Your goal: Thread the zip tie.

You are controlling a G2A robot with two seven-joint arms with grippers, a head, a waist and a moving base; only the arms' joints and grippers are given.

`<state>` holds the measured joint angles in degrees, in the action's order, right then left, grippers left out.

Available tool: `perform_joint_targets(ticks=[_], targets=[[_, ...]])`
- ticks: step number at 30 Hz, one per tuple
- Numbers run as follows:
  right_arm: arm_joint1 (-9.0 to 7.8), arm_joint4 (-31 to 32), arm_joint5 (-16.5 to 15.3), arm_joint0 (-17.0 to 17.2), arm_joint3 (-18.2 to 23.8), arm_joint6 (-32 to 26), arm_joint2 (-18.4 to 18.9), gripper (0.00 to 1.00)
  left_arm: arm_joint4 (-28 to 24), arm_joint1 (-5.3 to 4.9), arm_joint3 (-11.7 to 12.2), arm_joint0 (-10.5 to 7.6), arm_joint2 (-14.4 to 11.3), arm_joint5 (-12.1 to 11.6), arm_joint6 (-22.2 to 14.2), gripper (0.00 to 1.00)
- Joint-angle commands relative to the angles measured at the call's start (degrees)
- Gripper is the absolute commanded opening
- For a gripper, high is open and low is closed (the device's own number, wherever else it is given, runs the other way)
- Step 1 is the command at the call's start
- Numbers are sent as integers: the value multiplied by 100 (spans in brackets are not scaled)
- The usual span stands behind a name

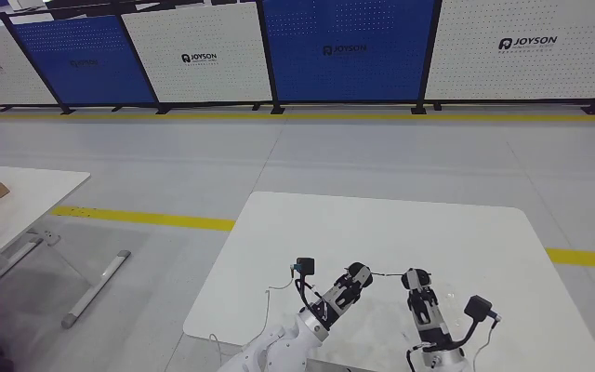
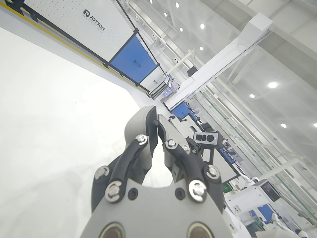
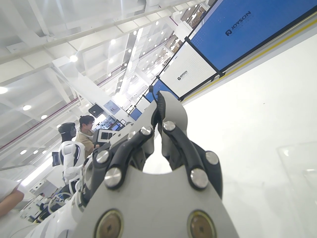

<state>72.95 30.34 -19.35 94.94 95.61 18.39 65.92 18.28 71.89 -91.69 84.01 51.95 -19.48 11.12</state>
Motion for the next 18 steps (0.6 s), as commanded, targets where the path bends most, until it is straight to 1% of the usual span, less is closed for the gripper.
perform_joint_targets(ticks=[1, 4, 7, 9, 14, 18], targets=[[10, -10, 24, -26, -30, -22, -8, 0, 0, 0, 0, 0, 0, 0, 0, 0], [24, -32, 20, -47, -59, -39, -15, 0, 0, 0, 0, 0, 0, 0, 0, 0], [30, -90, -13, -28, -56, -8, 19, 0, 10, 9, 28, -18, -8, 165, -70, 0], [28, -122, -13, -3, -32, 6, 48, 0, 19, 11, 49, -14, -5, 194, -102, 0], [13, -174, -13, 73, 35, 22, 131, 0, 69, 1, 90, 47, 40, 186, -140, 0], [7, -225, -13, 104, 40, 20, 166, 0, 0, -1, 176, 83, 81, 148, -156, 0]])
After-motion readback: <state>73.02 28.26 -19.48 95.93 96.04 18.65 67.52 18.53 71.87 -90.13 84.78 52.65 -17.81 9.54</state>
